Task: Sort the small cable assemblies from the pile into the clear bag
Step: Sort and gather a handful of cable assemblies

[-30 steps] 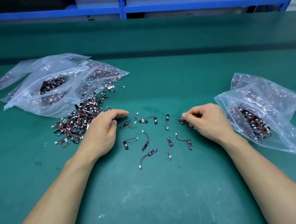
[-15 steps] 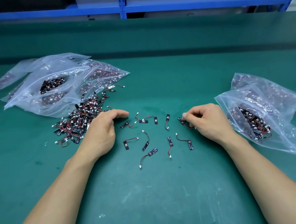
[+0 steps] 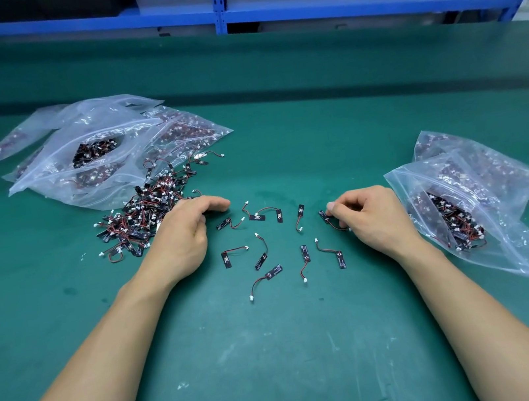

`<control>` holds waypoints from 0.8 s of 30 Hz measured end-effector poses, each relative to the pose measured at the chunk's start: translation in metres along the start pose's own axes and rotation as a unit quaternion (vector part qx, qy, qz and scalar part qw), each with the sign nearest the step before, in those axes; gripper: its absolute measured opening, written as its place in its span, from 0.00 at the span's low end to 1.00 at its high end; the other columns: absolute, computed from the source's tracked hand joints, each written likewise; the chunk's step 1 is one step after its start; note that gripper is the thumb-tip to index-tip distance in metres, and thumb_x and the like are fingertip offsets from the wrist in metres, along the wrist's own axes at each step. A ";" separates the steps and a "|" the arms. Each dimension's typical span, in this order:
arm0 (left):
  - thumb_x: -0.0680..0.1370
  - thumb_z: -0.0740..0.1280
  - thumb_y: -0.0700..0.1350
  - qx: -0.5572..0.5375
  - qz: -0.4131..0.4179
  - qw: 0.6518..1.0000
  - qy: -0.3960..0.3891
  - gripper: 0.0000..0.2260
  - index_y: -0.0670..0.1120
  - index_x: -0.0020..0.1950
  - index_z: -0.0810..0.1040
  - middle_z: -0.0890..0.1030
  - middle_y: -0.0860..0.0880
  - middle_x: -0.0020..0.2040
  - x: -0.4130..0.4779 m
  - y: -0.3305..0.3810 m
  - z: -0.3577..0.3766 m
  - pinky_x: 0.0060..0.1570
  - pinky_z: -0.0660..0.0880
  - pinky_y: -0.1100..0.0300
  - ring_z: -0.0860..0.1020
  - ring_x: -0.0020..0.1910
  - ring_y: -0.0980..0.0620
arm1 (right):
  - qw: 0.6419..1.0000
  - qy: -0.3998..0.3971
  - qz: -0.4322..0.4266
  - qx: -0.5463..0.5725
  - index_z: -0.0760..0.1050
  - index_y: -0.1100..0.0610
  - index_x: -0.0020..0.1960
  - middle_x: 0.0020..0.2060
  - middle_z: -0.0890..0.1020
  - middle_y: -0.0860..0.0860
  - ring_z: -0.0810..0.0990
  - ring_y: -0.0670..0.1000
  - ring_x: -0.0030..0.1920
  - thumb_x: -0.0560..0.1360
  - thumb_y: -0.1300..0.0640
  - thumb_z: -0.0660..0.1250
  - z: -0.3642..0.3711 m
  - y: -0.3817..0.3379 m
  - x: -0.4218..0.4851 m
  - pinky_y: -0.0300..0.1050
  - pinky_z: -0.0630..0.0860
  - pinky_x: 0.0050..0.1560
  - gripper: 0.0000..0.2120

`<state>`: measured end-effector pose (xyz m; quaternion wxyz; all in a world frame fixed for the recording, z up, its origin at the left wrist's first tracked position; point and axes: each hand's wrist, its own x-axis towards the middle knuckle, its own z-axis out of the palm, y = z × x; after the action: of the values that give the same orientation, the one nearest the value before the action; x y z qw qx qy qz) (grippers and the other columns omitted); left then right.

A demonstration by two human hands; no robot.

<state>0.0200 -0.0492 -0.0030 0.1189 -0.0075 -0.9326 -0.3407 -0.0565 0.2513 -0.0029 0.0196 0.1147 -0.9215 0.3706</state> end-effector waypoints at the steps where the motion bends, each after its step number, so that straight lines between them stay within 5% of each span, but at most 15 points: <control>1: 0.78 0.56 0.28 -0.001 -0.002 1.000 -0.002 0.22 0.48 0.62 0.80 0.78 0.55 0.56 0.000 0.000 -0.001 0.58 0.59 0.80 0.73 0.62 0.54 | 1.000 -0.001 0.000 0.002 0.81 0.49 0.35 0.29 0.82 0.47 0.74 0.48 0.30 0.75 0.48 0.69 0.000 0.000 0.000 0.48 0.75 0.38 0.12; 4: 0.77 0.60 0.29 -0.002 0.001 1.000 -0.012 0.22 0.49 0.63 0.80 0.77 0.62 0.53 0.000 0.002 -0.002 0.58 0.59 0.80 0.73 0.61 0.55 | 1.000 -0.001 0.000 0.004 0.81 0.49 0.35 0.29 0.81 0.47 0.73 0.47 0.29 0.75 0.48 0.69 0.000 0.000 0.000 0.46 0.73 0.37 0.12; 8: 0.76 0.67 0.33 0.000 -0.005 1.000 -0.015 0.19 0.52 0.61 0.79 0.76 0.64 0.53 0.000 0.000 -0.001 0.60 0.64 0.66 0.73 0.60 0.57 | 1.000 0.001 0.000 0.007 0.81 0.49 0.34 0.28 0.81 0.46 0.72 0.45 0.28 0.75 0.48 0.69 0.001 0.001 -0.001 0.44 0.71 0.35 0.12; 12: 0.72 0.65 0.32 -0.012 -0.006 1.000 -0.011 0.16 0.54 0.47 0.75 0.80 0.59 0.55 0.000 0.000 0.000 0.59 0.66 0.59 0.73 0.59 0.54 | 1.000 0.000 0.000 0.006 0.81 0.49 0.34 0.28 0.81 0.46 0.72 0.47 0.29 0.75 0.48 0.69 0.000 0.000 0.000 0.46 0.72 0.36 0.12; 15: 0.71 0.64 0.30 0.007 0.019 1.000 -0.008 0.16 0.53 0.42 0.76 0.80 0.57 0.55 0.000 -0.001 0.001 0.59 0.65 0.60 0.73 0.58 0.52 | 1.000 -0.001 -0.001 0.010 0.82 0.49 0.35 0.29 0.81 0.46 0.73 0.47 0.30 0.75 0.48 0.69 0.000 0.000 0.000 0.46 0.74 0.37 0.12; 24: 0.73 0.65 0.30 0.025 0.034 0.999 -0.011 0.15 0.48 0.50 0.84 0.80 0.53 0.58 0.002 -0.001 0.001 0.62 0.63 0.63 0.73 0.59 0.51 | 1.000 0.000 0.000 0.015 0.81 0.49 0.34 0.28 0.81 0.46 0.73 0.47 0.29 0.75 0.49 0.69 0.001 0.001 0.000 0.46 0.73 0.37 0.12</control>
<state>0.0182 -0.0495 -0.0044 0.1204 -0.0404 -0.9411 -0.3133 -0.0564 0.2512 -0.0043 0.0181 0.1152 -0.9157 0.3846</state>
